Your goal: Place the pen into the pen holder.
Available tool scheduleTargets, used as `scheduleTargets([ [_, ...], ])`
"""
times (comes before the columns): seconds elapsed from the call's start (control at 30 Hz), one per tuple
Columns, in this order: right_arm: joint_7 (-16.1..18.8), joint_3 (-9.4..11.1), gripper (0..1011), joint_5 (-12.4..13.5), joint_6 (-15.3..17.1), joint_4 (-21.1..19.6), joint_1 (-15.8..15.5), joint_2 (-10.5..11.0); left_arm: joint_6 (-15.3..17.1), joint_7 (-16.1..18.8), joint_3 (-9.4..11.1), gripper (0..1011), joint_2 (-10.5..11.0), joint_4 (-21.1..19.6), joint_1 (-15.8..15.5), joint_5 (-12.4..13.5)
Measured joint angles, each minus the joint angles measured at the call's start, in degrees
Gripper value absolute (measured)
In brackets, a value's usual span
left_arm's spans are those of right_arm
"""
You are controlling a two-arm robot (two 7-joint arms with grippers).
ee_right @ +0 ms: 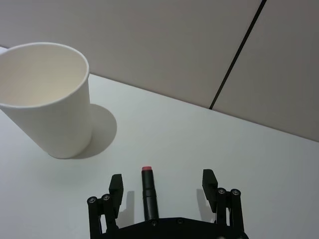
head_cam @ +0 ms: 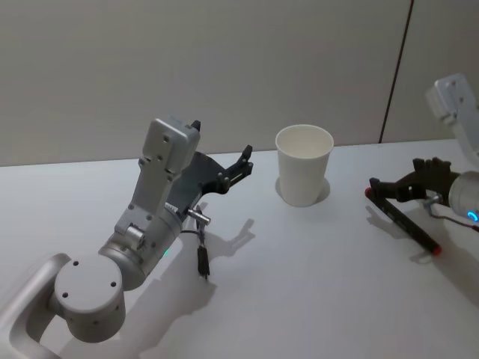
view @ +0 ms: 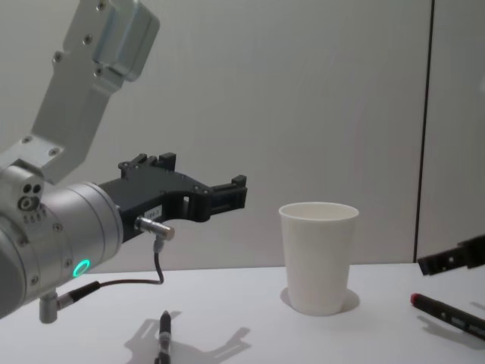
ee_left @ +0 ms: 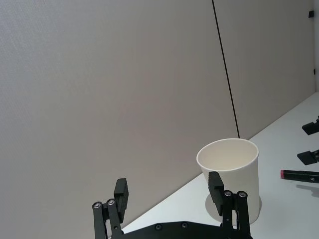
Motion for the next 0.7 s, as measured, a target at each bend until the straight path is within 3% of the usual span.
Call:
scheduleTargets([
  [0.7, -2.1, -1.4, 1002, -1.3, -2.9, 5.0, -0.2, -1.6, 0.0, 0.0, 0.0, 1001, 0.0, 0.0, 0.0, 0.0],
])
